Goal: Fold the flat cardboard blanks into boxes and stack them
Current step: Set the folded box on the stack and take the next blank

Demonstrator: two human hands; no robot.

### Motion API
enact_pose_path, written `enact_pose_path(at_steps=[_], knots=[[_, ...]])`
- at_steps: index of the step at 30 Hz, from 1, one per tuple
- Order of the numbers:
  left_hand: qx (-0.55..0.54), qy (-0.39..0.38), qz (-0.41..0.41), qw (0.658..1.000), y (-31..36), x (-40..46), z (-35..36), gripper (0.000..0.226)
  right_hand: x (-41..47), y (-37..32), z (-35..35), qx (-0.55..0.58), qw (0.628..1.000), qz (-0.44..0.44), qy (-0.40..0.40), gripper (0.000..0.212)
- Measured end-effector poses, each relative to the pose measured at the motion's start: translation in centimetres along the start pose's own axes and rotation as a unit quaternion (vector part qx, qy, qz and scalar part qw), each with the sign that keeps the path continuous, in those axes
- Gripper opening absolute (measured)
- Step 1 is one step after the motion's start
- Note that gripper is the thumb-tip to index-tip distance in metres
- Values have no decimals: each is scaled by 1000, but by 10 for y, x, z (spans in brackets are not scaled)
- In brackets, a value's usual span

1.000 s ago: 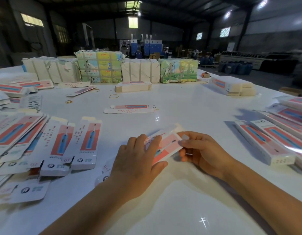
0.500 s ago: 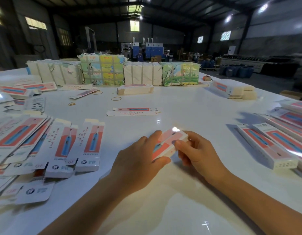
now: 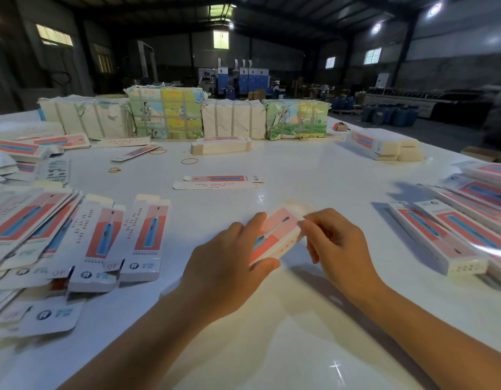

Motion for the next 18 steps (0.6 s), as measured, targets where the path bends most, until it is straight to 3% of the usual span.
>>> enact_pose_path(at_steps=[3, 7, 9, 12, 18], knots=[[58, 7, 24, 998, 1, -1, -1, 72, 1, -1, -1, 67, 997, 43, -24, 17], [109, 7, 64, 992, 1, -3, -4, 75, 4, 3, -1, 98, 981, 147, -82, 55], [127, 3, 80, 989, 2, -3, -4, 75, 5, 5, 0, 93, 976, 165, -103, 52], [148, -4, 89, 985, 1, -2, -6, 74, 7, 8, 0, 107, 977, 150, -108, 31], [160, 3, 94, 983, 3, -2, -6, 73, 5, 8, 1, -2, 989, 82, -123, 34]])
Point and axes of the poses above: each hand's wrist, its own x-axis towards the middle knuckle, its own z-axis out of the palm, y = z × x, the point moved 1 cm from there along x, towards the middle knuckle, and after that the axes turned 3 degrees about -y, right-handed, at the moved point
